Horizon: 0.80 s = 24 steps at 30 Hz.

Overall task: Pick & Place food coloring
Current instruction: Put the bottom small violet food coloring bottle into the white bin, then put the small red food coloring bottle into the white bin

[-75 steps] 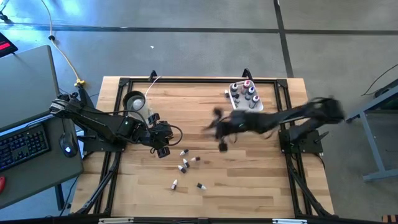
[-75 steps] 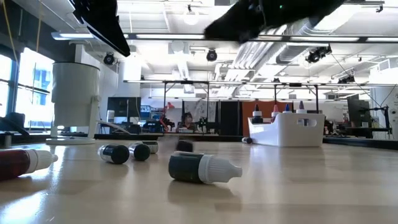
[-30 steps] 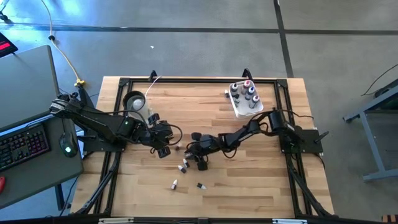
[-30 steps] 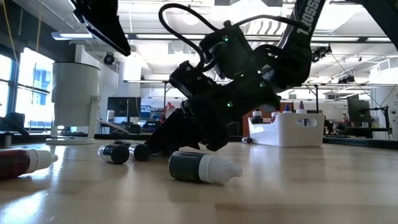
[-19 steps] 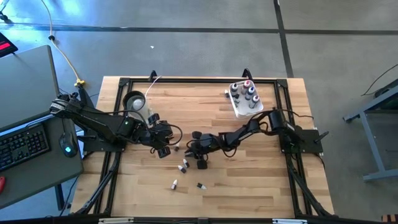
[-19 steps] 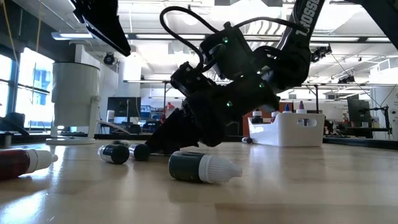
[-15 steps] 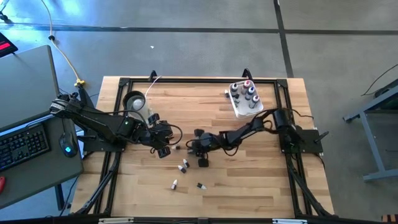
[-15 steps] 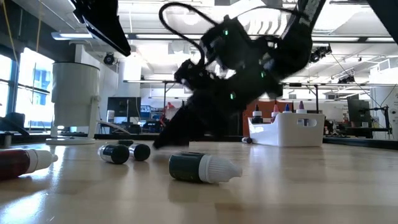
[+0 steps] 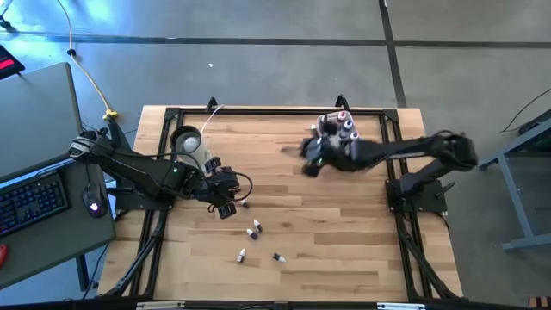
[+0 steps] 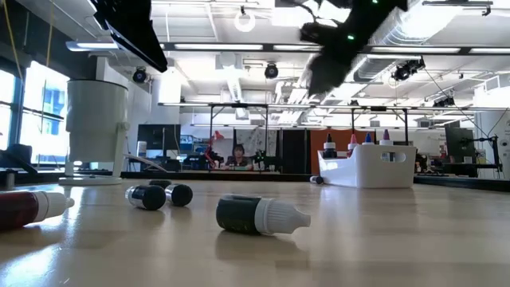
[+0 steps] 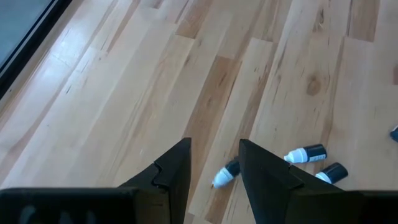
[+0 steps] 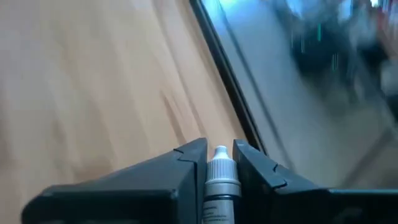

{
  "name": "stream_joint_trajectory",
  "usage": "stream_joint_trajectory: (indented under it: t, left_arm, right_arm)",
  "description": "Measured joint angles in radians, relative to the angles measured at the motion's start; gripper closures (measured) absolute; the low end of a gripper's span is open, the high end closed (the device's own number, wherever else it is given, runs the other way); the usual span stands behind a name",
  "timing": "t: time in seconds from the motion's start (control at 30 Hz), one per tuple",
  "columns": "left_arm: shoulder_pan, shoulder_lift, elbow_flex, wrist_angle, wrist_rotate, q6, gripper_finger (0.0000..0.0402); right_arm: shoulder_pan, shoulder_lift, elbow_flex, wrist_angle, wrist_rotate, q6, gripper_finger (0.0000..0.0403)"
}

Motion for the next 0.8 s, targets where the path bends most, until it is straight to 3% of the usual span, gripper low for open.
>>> stream_joint_trajectory:
  t: [0.13,0.23,0.37,0.5,0.8]
  left_arm:
    - [0.000,0.000,0.000,0.000,0.000,-0.001,0.0271]
    - [0.000,0.000,0.000,0.001,0.000,-0.001,0.0271]
    - [0.000,0.000,0.000,0.001,0.001,-0.001,0.0271]
    - [0.000,0.000,0.000,0.001,0.003,-0.002,0.0271]
    - [0.000,0.000,0.000,0.001,0.002,-0.003,0.0271]
  right_arm:
    - [-0.155,-0.085,-0.002,-0.284,-0.095,0.170,0.0324]
    - [-0.257,-0.090,-0.062,-0.324,-0.144,0.197,0.0335]
    - [-0.366,-0.080,-0.206,-0.147,-0.265,0.130,0.0356]
    - [-0.422,-0.077,-0.328,0.052,-0.386,0.107,0.0353]
    - [-0.440,-0.078,-0.368,0.103,-0.406,0.064,0.0317]
